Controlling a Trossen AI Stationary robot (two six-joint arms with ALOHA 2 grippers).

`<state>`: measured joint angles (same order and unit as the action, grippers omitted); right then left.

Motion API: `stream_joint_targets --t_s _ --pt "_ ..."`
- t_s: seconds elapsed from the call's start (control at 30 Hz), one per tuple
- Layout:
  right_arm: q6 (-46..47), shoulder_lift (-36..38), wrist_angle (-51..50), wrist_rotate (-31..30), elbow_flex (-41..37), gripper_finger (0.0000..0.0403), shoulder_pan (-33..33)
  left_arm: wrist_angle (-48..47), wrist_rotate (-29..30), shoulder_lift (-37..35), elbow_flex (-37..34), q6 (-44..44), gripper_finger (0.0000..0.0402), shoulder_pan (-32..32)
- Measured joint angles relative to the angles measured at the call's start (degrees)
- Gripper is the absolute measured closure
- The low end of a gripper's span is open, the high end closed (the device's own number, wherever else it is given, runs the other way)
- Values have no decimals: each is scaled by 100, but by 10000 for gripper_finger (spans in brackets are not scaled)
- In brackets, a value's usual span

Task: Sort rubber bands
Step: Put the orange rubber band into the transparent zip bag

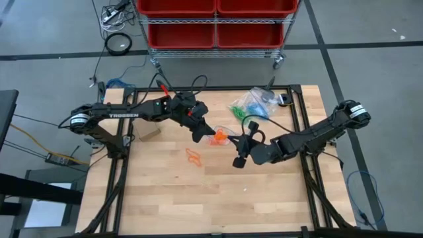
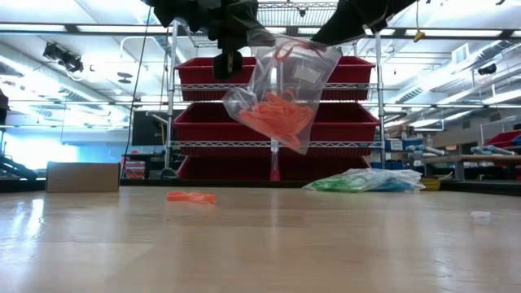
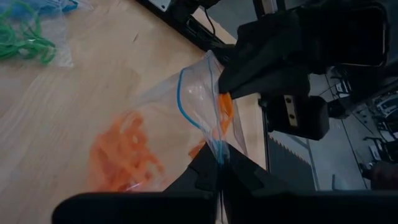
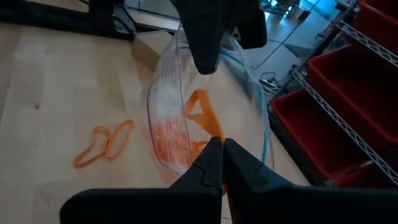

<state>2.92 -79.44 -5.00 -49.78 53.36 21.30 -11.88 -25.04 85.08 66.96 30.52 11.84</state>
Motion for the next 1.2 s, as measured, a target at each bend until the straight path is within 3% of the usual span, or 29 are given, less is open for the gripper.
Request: stream_joint_targets --t_s 0.1,0.37,0.5,0.7,0.87,1.03,1.2 --pt "-14 0 11 -45 0 383 40 0 0 0 0 0 385 0" --pt "34 0 35 -344 0 278 181 2 0 0 0 0 385 0" --pt "7 0 261 -284 0 245 424 -2 0 0 0 0 385 0" --pt "429 -267 594 772 -80 242 862 7 1 0 0 0 385 0" --pt "892 -1289 1144 1148 -208 246 949 38 13 0 0 -9 385 0" --pt "443 -2464 2846 1422 -207 246 608 40 14 0 0 -7 385 0" --pt "599 -3271 3441 1932 -200 249 -54 42 15 0 0 -4 385 0"
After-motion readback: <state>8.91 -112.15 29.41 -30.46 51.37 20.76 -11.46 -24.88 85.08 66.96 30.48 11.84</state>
